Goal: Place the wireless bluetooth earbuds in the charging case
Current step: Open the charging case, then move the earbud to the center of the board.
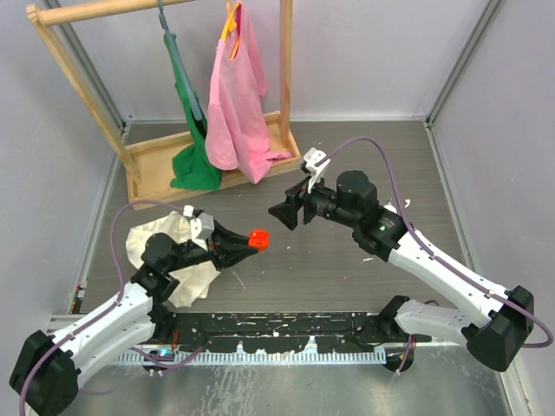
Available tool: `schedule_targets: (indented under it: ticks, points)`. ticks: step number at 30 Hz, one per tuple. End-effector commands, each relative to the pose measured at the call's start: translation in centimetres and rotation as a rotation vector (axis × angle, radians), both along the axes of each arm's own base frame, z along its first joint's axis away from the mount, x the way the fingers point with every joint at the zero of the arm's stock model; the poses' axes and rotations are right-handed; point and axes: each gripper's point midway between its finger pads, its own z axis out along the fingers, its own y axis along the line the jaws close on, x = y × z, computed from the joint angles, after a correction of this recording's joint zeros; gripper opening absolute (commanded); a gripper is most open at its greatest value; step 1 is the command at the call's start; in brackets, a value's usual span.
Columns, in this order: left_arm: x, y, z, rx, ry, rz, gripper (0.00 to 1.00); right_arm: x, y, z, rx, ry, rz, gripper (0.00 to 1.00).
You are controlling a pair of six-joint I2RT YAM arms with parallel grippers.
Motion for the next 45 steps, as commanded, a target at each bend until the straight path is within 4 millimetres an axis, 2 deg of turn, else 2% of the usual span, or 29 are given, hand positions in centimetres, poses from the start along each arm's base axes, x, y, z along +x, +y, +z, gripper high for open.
schedule_targets:
  ticks: [1,8,20,27,31,35,40,45]
  points:
    - [0.7,0.2,2.9,-0.064,-0.283,0.057,0.0,3.1,-3.3,0.6,-0.047,-0.027,-0.218,0.75]
    - [0.6,0.2,2.5,-0.037,-0.42,0.051,0.0,6.6,-7.2,-3.1,-0.155,0.039,-0.418,0.76]
    - [0.8,0.1,3.5,-0.011,-0.577,0.056,0.0,12.0,-13.6,-9.2,-0.299,0.178,-0.652,0.76]
    - [0.6,0.1,3.3,-0.007,-0.587,0.051,0.0,14.6,-19.1,-14.0,-0.377,0.3,-0.807,0.72]
    - [0.7,0.1,2.9,0.004,-0.572,0.051,0.0,15.0,-20.6,-17.2,-0.427,0.375,-0.825,0.67]
    - [0.8,0.2,2.5,0.011,-0.561,0.055,0.0,15.2,-21.1,-19.9,-0.465,0.436,-0.832,0.63]
    - [0.9,0.1,2.1,0.02,-0.546,0.053,0.0,15.7,-22.2,-22.5,-0.513,0.468,-0.871,0.58]
    - [0.8,0.0,1.8,0.026,-0.538,0.048,0.0,16.1,-23.0,-23.9,-0.552,0.487,-0.893,0.53]
